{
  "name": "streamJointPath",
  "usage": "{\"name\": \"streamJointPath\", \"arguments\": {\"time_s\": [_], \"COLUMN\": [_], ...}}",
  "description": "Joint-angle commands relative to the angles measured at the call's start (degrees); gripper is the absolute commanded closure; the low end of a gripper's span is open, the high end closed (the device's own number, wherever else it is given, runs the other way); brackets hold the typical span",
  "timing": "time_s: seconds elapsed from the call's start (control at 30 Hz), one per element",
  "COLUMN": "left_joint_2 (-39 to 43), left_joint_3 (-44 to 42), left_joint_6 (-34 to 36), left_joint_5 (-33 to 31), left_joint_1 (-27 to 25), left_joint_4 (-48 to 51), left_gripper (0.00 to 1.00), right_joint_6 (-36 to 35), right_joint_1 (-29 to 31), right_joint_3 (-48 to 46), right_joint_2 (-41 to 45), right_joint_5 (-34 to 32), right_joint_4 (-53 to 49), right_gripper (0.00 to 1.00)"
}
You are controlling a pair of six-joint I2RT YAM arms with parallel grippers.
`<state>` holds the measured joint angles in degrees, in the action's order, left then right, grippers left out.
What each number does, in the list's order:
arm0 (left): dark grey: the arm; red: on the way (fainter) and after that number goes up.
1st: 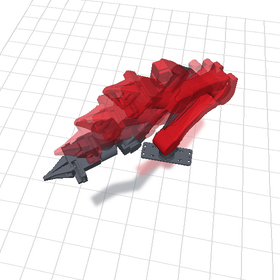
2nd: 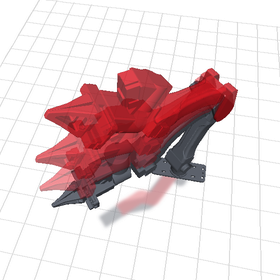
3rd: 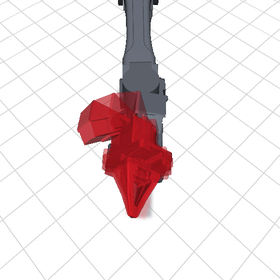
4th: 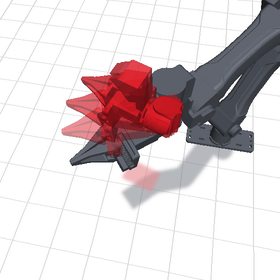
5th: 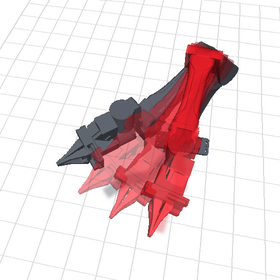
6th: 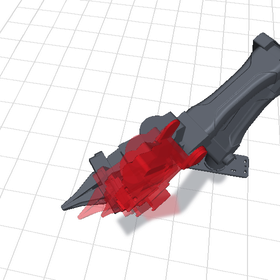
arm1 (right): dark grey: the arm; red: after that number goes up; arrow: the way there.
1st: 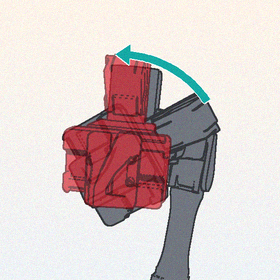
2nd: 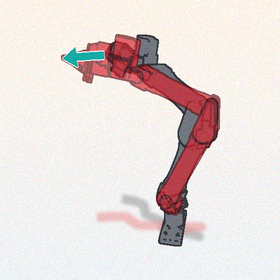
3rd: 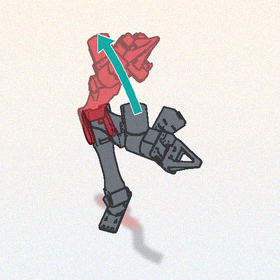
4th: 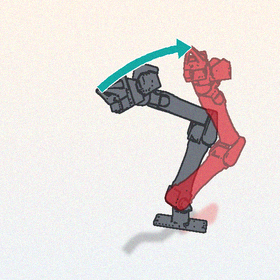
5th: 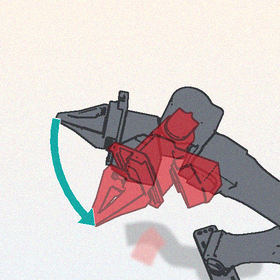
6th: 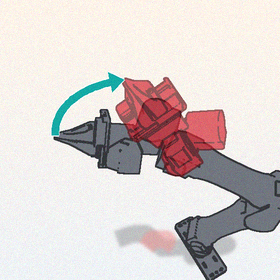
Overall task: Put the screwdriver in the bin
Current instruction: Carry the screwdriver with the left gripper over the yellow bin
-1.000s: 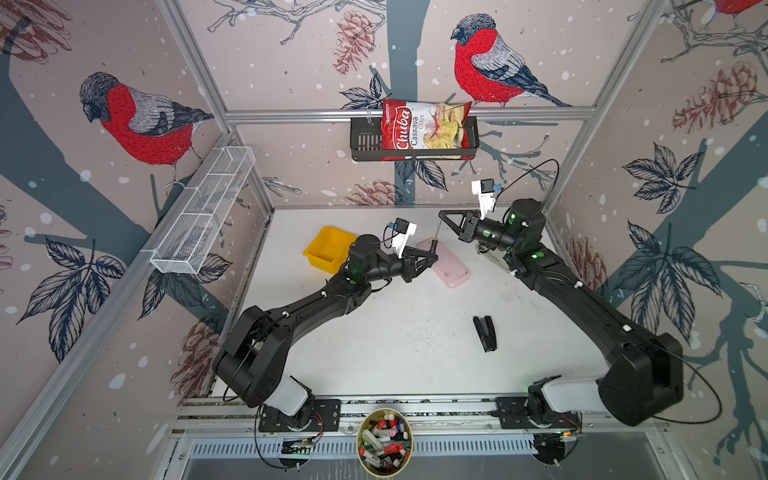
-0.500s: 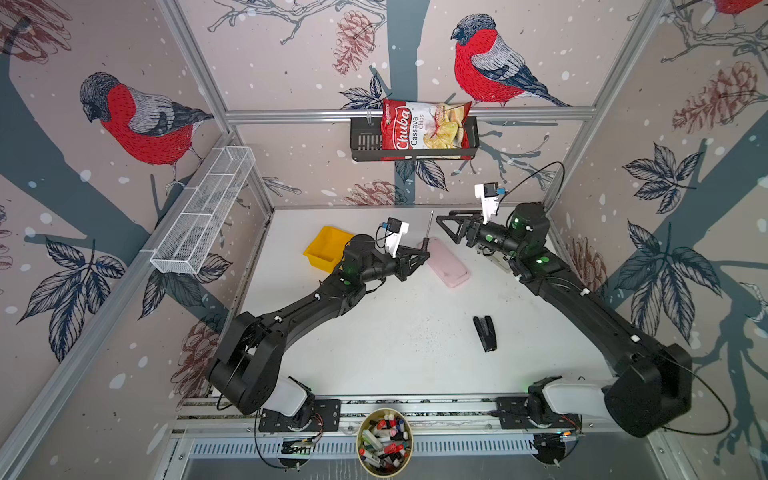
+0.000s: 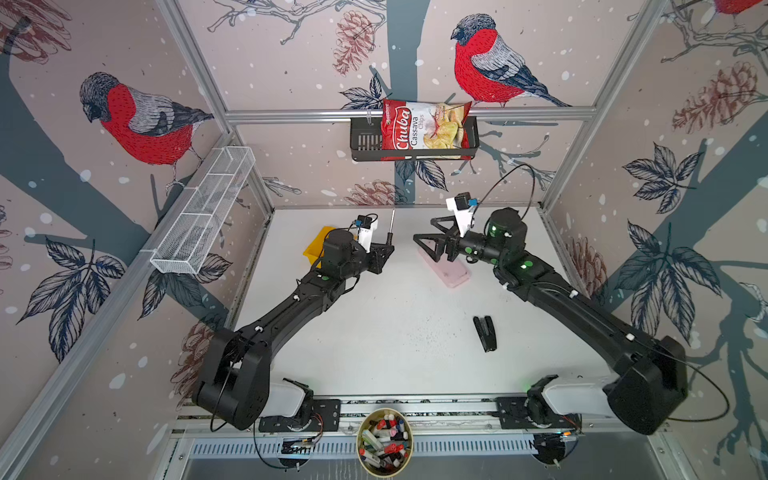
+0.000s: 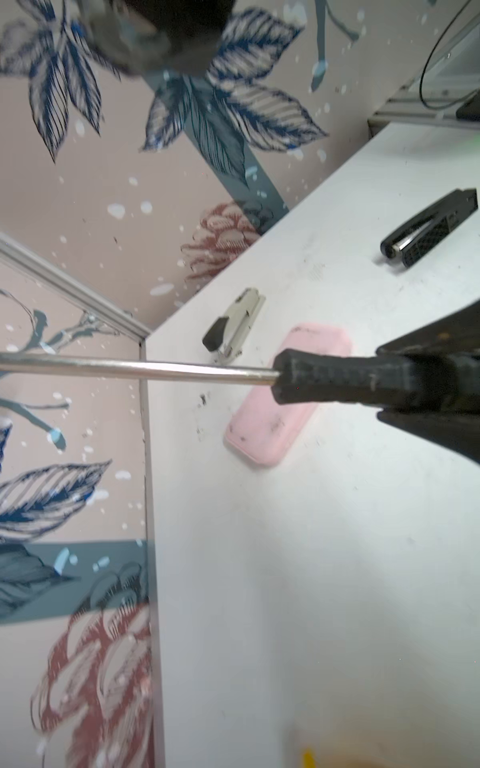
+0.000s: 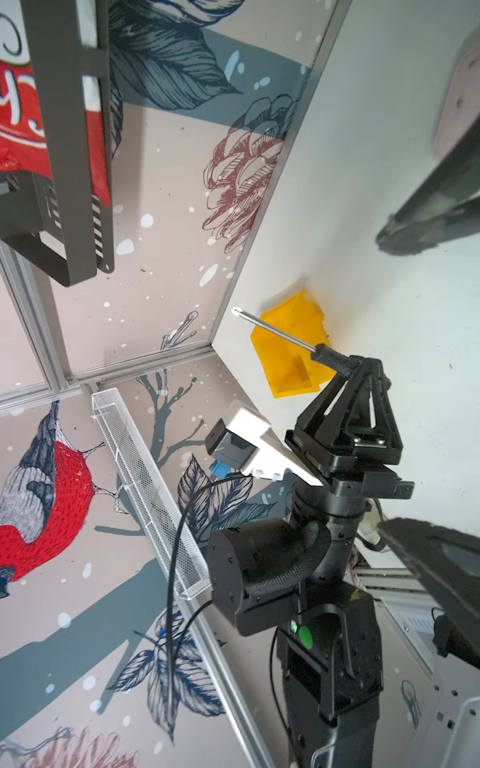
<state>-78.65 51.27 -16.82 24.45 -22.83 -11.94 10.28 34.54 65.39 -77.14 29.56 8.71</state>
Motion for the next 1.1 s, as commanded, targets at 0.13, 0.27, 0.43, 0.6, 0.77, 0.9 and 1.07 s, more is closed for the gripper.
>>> {"name": "streamJointPath", "arguments": {"time_s": [0.13,0.27,0.43,0.6,0.77,0.9,1.07], "left_joint_2": [3.05,2.91,1.95,-2.44,-11.25,-19.08,-28.89], "left_joint_3": [0.26,0.87,2.72,5.6,14.88,21.97,31.73], "left_joint_6": [6.04,7.81,10.36,12.05,10.03,9.45,10.02], "left_joint_5": [-8.53,-10.15,-13.67,-17.86,-23.28,-25.57,-27.44], "left_joint_1": [3.28,6.64,10.91,15.24,18.23,19.09,19.32], "left_joint_4": [11.34,15.37,21.77,27.62,35.05,40.4,47.63], "left_gripper": [0.92,0.92,0.93,0.93,0.93,0.93,0.93], "right_joint_6": [-8.67,-11.5,-14.55,-17.21,-18.65,-19.32,-19.89], "right_joint_1": [4.88,7.41,9.99,12.23,13.99,15.06,15.64], "right_joint_3": [4.39,7.29,10.9,13.98,15.21,14.96,13.88], "right_joint_2": [-5.28,-9.28,-13.48,-16.59,-17.69,-17.36,-16.4], "right_joint_5": [-3.88,-4.89,-6.84,-8.5,-9.39,-10.11,-11.25], "right_joint_4": [-1.15,-2.06,-3.72,-5.86,-7.45,-8.64,-9.68], "right_gripper": [0.0,0.0,0.0,0.0,0.0,0.0,0.0]}}
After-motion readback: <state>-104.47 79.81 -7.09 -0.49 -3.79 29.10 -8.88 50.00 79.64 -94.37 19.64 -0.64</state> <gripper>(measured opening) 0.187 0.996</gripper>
